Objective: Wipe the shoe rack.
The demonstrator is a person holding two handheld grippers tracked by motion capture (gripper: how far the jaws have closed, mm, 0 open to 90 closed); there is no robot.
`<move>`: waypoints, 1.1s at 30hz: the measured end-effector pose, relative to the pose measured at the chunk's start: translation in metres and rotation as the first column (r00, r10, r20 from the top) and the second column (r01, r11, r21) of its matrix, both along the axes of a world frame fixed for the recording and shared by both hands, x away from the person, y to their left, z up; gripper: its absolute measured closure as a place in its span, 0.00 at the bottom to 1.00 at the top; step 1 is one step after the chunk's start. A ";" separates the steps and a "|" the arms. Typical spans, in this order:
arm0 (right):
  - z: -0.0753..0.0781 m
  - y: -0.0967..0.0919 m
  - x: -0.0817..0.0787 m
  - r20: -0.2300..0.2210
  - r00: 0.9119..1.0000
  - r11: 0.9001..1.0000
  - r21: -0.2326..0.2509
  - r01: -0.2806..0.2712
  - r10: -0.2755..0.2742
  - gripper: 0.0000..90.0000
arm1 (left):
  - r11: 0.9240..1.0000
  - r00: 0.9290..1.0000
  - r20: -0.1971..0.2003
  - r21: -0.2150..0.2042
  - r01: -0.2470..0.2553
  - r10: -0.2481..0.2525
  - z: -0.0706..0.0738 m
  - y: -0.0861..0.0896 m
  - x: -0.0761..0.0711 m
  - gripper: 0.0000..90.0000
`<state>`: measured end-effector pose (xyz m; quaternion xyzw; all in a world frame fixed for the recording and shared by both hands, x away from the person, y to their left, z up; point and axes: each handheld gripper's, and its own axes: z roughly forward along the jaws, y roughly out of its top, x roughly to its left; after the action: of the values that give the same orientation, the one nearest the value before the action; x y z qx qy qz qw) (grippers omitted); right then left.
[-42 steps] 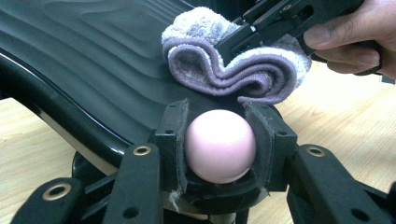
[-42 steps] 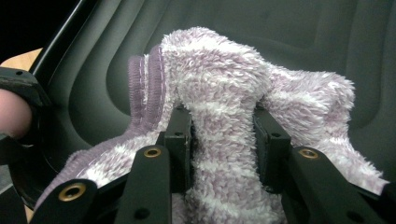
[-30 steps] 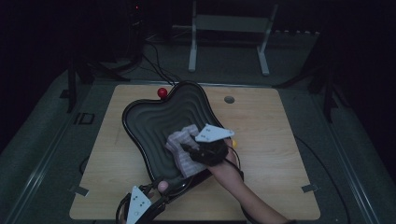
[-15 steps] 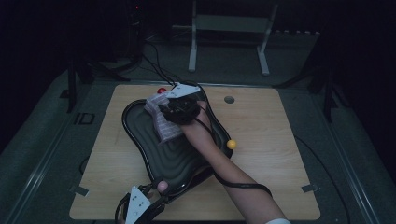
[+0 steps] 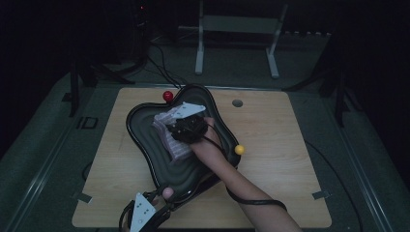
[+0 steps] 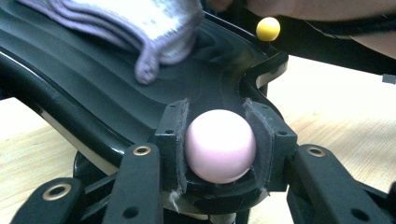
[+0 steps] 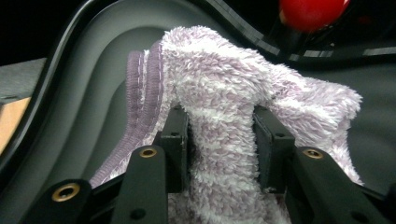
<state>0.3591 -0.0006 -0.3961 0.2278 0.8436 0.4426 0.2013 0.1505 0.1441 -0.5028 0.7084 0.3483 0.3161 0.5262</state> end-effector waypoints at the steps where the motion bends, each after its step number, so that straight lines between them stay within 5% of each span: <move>1: -0.003 -0.002 -0.003 0.003 1.000 1.000 0.001 -0.002 0.002 0.68 | 1.000 1.000 0.000 0.000 0.000 0.000 0.000 0.000 0.000 0.66; 16: -0.031 -0.033 -0.047 -0.004 0.999 0.999 -0.006 -0.041 0.041 0.68 | 1.000 1.000 0.008 0.006 -0.010 0.010 -0.001 -0.001 0.000 0.67; 33: -0.047 -0.060 -0.064 -0.036 0.998 0.997 -0.052 -0.059 0.058 0.69 | 1.000 0.999 0.020 0.007 -0.027 0.027 -0.002 -0.002 0.010 0.66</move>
<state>0.2955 -0.0604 -0.4429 0.2052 0.8648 0.4217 0.1795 0.1605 0.1424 -0.5044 0.7026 0.3514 0.3313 0.5227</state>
